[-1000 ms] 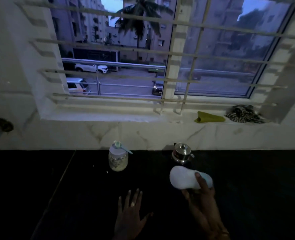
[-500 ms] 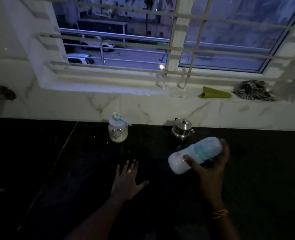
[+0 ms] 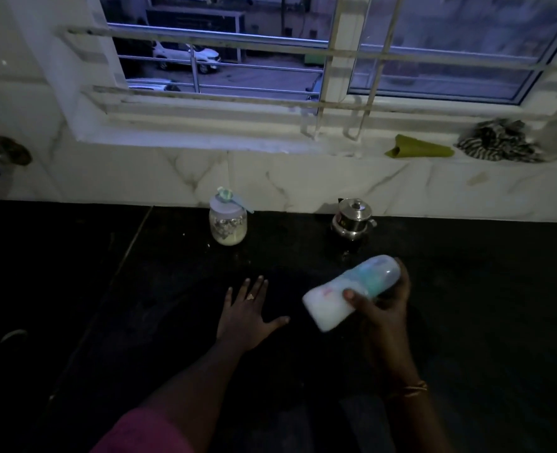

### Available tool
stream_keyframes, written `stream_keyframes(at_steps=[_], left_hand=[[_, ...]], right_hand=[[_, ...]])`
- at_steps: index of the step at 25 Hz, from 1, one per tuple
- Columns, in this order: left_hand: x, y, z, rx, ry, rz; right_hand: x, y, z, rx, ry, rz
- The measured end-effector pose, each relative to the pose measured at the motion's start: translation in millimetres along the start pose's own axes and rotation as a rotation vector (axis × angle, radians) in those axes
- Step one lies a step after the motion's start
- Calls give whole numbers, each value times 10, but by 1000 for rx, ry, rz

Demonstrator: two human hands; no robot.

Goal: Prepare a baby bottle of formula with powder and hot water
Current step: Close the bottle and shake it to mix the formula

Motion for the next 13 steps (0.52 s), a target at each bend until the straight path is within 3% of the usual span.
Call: stream_keyframes(at_steps=[4, 5, 7, 9, 13], left_hand=[[13, 21, -19, 30, -3, 42], [11, 23, -13, 27, -4, 43], [9, 9, 1, -6, 6, 5], [3, -14, -12, -16, 6, -39], [-8, 11, -10, -10, 11, 11]], right_hand=[[-221, 119, -189, -666, -190, 40], [-248, 104, -242, -754, -225, 51], [-209, 14, -322, -712, -232, 55], [-77, -72, -341, -442, -164, 23], [-1, -88, -134, 638, 155, 15]])
Point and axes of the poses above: each hand's wrist, its own x-axis away from the middle knuckle, its own y-axis out of the back of the hand, z = x × y, the point moved 4 cm from there along -x, towards the middle knuckle, and after that the axes turned 15 degrees about -y, right-handed, at the moved point
